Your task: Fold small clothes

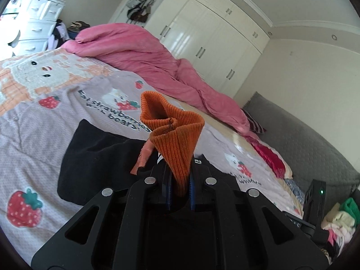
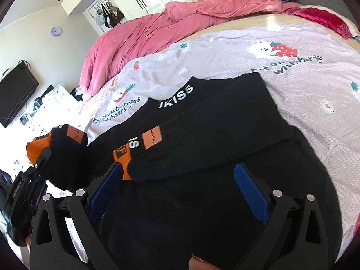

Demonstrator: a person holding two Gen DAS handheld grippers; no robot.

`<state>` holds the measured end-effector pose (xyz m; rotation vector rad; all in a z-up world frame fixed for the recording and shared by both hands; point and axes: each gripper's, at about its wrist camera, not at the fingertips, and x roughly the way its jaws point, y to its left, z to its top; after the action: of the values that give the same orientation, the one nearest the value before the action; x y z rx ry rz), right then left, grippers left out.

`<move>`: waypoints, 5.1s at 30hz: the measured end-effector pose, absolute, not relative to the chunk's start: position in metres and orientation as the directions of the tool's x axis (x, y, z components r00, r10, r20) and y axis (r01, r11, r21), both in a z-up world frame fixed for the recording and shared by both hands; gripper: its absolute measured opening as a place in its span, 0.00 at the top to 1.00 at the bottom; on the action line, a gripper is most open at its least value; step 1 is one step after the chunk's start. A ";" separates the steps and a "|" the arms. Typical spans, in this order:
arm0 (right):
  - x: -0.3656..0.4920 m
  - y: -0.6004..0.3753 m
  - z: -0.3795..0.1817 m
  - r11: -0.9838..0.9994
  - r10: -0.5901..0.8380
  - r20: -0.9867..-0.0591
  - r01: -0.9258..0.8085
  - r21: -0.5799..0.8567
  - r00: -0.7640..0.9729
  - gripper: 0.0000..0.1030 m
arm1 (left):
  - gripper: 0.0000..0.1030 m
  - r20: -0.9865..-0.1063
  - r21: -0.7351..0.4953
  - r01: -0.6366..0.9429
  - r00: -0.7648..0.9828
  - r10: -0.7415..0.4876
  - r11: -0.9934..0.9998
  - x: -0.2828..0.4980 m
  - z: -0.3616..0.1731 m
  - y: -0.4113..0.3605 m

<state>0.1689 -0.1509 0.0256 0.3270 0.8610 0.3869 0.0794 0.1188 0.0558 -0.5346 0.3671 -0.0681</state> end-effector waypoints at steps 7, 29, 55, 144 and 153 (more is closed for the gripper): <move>0.171 -0.166 0.024 0.880 0.448 -0.662 -0.166 0.445 0.601 0.04 | 0.95 -0.357 -0.476 0.014 0.911 -0.207 0.879 0.090 0.048 0.096; 0.176 -0.194 0.018 0.868 0.434 -0.656 -0.093 0.487 0.617 0.04 | 0.90 -0.502 -0.474 0.146 0.765 -0.403 0.868 0.121 0.009 0.053; 0.168 -0.122 -0.029 0.917 0.396 -0.792 -0.236 0.321 0.464 0.04 | 0.15 -0.526 -0.368 -0.166 0.848 -0.057 0.915 0.113 0.015 0.129; 0.214 -0.114 0.013 0.928 0.237 -0.654 -0.368 -0.067 0.718 0.71 | 0.52 -0.757 -0.212 -0.094 0.645 -0.103 0.973 0.204 -0.036 0.101; 0.222 -0.083 -0.012 0.901 0.252 -0.751 -0.431 -0.048 0.610 0.70 | 0.52 -0.759 -0.235 -0.091 0.639 -0.125 0.968 0.202 -0.039 0.107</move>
<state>0.2221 -0.0833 -0.0123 -0.2344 0.8256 0.3986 0.2022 0.1069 -0.0385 -0.2627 0.8806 -0.0198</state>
